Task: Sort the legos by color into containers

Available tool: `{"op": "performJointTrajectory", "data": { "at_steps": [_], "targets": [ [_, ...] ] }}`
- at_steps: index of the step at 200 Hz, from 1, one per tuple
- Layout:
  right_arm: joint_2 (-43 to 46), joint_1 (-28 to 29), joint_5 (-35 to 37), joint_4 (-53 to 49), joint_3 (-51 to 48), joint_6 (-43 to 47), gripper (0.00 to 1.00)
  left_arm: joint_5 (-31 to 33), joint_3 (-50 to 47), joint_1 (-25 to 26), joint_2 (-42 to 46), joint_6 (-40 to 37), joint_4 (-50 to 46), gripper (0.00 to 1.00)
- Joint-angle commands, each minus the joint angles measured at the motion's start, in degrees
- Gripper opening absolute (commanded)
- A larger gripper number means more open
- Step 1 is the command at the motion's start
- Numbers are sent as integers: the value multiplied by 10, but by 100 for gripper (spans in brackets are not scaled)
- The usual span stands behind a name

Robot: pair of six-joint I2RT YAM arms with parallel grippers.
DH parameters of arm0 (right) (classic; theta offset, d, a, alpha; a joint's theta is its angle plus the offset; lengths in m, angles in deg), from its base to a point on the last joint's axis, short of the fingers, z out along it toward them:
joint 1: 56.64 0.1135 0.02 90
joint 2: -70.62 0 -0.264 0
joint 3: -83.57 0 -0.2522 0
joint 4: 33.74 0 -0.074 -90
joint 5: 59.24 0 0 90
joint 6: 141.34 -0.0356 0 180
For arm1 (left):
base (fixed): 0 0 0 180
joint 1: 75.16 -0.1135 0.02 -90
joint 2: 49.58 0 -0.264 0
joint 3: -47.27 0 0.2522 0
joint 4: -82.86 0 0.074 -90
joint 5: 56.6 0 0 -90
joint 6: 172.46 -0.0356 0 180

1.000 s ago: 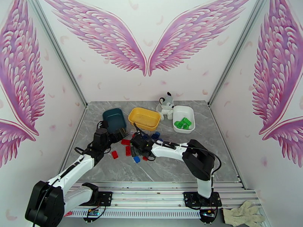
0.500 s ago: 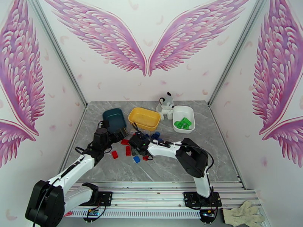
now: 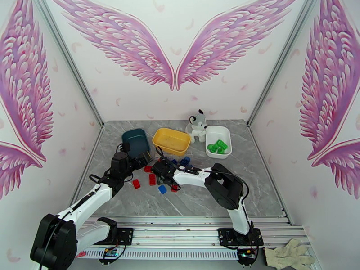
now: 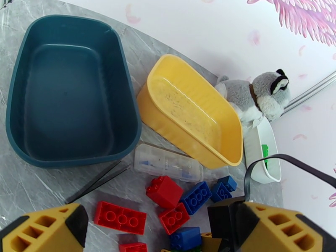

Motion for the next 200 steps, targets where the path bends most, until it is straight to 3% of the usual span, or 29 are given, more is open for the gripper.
{"op": "performJointTrajectory", "data": {
  "at_steps": [1, 52, 78, 106, 145, 169, 200],
  "targets": [
    [38, -3, 7, 12, -31, -12, 67, -6, -9, -2, -6, 5, 12, 99],
    [135, -26, 5, 26, -102, 0, 65, -28, -6, 2, -31, 6, 32, 99],
    [188, -67, 2, 23, -132, 13, 65, -29, 13, 37, -63, -12, 34, 99],
    [243, -150, -15, 14, -156, 31, 65, -27, 53, 101, -122, -33, 26, 99],
    [294, -315, -51, 6, -156, 54, 63, 13, 113, 206, -193, -73, -1, 99],
    [267, -390, -64, -9, -100, 58, 64, 48, 145, 257, -212, -101, -25, 98],
    [181, -437, -54, -61, 13, 58, 65, 73, 167, 294, -223, -123, -47, 98]
  ]
}}
